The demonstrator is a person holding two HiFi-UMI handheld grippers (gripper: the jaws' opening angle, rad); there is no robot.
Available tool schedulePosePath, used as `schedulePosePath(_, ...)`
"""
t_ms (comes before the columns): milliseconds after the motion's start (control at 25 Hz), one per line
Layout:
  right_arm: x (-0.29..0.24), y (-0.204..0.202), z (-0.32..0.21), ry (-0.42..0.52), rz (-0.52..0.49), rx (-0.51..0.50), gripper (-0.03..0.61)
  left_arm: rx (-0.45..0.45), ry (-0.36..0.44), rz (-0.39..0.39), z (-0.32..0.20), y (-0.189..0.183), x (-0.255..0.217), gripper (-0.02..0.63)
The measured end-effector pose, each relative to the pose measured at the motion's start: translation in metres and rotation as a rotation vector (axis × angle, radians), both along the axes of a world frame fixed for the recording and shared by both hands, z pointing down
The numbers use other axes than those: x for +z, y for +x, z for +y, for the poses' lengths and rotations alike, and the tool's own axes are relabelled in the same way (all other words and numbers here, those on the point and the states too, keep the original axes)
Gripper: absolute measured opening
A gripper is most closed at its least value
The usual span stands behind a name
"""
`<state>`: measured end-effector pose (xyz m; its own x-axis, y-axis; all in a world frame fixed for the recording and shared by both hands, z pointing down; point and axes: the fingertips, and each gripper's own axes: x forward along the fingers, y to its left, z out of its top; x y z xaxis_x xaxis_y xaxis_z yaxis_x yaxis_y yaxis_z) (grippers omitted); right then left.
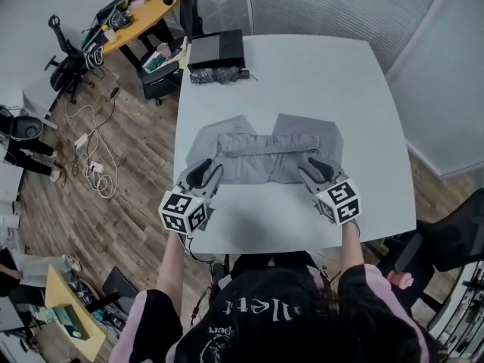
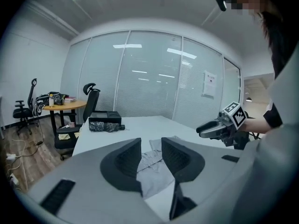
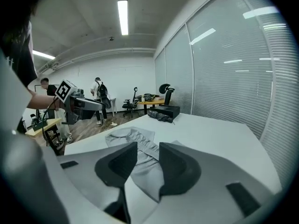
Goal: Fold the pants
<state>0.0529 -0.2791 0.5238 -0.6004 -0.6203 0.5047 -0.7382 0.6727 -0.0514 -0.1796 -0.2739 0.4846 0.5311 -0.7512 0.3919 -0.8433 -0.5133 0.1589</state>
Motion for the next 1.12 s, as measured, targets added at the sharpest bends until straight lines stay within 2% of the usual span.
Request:
schedulePosePath(240,-0.019,-0.031,0.052,0.001,-0.061,-0.006,0.146,0.023,0.030,-0.003,0.062,0.008,-0.011,0.150)
schedulePosePath(440,-0.035,-0.055,0.082,0.011,-0.107,-0.006,0.140,-0.004,0.045,0.053,0.101,0.005,-0.021,0.144)
schedulePosePath(560,-0.046,-0.068,0.096,0.025,-0.148,0.004,0.132,-0.004,0.072,0.058,0.115,0.000,-0.031,0.141)
schedulePosePath(800,-0.049,-0.089,0.125,0.031,-0.134,0.010,0.127,0.032,0.113,0.054,0.138,-0.003,-0.040,0.138)
schedulePosePath(1120,-0.045,-0.095,0.161,0.005,-0.087,0.026,0.118,0.067,0.095,0.094,0.157,0.000,-0.033,0.133)
